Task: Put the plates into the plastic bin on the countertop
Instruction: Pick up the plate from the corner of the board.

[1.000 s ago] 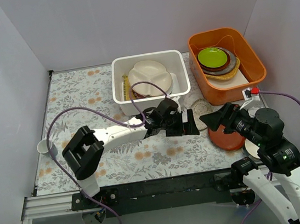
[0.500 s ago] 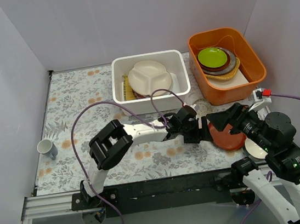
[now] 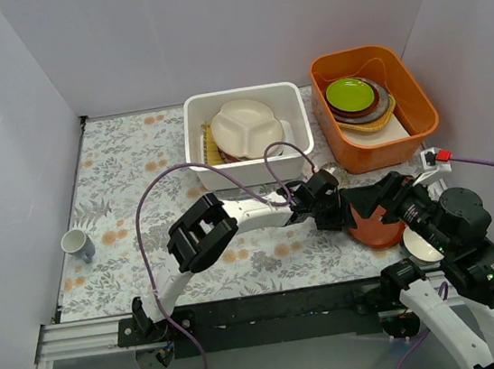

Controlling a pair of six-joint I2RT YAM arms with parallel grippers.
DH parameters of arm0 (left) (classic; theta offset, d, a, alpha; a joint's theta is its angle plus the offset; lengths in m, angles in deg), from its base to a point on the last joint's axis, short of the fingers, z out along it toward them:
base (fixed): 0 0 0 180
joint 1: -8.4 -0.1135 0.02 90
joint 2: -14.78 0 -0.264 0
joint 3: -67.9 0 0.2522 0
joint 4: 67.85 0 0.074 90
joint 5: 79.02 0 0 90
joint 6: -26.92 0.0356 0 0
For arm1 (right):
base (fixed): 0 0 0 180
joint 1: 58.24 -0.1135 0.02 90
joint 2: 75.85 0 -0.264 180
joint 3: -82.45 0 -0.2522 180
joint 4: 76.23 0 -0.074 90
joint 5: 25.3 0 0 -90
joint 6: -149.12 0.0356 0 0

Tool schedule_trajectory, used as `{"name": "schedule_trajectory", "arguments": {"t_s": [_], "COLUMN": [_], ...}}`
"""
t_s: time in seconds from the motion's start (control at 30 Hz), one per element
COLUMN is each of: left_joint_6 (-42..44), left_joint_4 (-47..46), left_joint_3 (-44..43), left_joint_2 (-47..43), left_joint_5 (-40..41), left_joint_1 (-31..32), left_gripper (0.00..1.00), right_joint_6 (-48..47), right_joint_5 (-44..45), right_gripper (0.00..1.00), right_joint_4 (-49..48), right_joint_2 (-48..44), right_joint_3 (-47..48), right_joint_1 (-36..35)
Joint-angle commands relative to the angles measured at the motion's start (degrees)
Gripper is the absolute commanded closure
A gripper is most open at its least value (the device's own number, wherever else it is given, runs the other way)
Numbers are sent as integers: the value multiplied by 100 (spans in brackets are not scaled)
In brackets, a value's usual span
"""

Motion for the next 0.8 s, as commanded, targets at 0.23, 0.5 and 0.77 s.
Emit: {"name": "schedule_trajectory", "arguments": {"t_s": [0.23,0.5,0.77], "left_joint_6": [236,254,210], "left_joint_4": [890,970,1040], "left_joint_3": [-639,-631,-587], "left_joint_2": [308,361,387], "left_joint_5": [528,554,563], "left_joint_1": [98,98,98], "left_gripper": [62,73,90], "right_joint_6": [-126,-82,-73], "right_joint_5": [118,83,74], "right_gripper": [2,3,3], "right_joint_4": [-95,-130,-130], "right_joint_2": [-81,-99,-99], "right_joint_3": [186,98,72], "right_joint_1": [-19,-19,-19]}}
